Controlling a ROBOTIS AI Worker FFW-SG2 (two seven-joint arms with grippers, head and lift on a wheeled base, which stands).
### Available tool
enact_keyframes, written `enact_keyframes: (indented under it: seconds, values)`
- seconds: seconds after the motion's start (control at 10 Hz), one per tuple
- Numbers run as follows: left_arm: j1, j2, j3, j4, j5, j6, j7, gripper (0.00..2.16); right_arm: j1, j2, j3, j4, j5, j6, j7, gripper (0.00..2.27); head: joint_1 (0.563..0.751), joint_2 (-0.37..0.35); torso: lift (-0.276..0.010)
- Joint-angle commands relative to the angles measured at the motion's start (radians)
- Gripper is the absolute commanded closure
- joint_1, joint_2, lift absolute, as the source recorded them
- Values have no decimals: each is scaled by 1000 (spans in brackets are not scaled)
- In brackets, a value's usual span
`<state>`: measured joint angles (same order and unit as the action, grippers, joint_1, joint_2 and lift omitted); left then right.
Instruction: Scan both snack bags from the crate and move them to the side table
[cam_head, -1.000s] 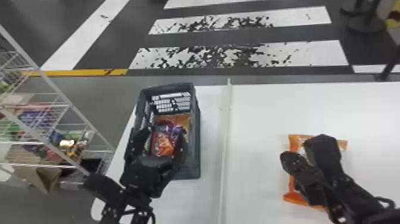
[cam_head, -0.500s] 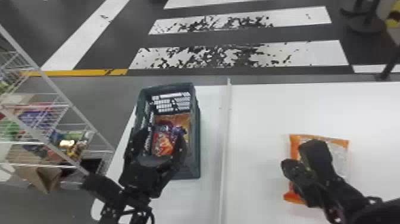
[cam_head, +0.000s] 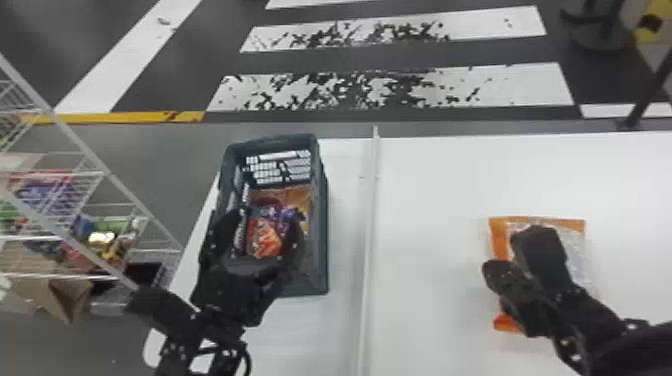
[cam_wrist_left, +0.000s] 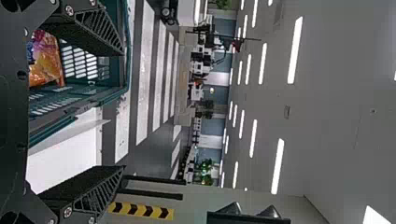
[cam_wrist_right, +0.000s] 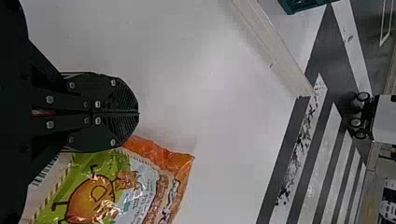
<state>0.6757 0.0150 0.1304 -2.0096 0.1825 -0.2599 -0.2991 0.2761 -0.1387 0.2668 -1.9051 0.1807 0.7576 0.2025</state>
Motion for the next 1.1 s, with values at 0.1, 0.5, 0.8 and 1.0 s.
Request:
enact_keyframes:
  seconds: [0.1, 0.5, 0.8, 1.0]
  values:
    - [-2, 2, -2, 0, 0, 1, 0, 137, -9, -9, -34, 17, -4, -4, 0, 2250, 695, 163, -75]
    - [1, 0, 0, -3, 0, 1, -3, 140, -51, -2, -46, 49, -21, -4, -2, 2250, 695, 126, -75]
    - [13, 0, 9, -11, 0, 1, -3, 140, -87, -1, -66, 101, -21, -10, -11, 2250, 695, 124, -75]
    - [12, -1, 9, -11, 0, 1, -5, 140, -86, -5, -97, 112, -23, -22, -8, 2250, 695, 103, -75]
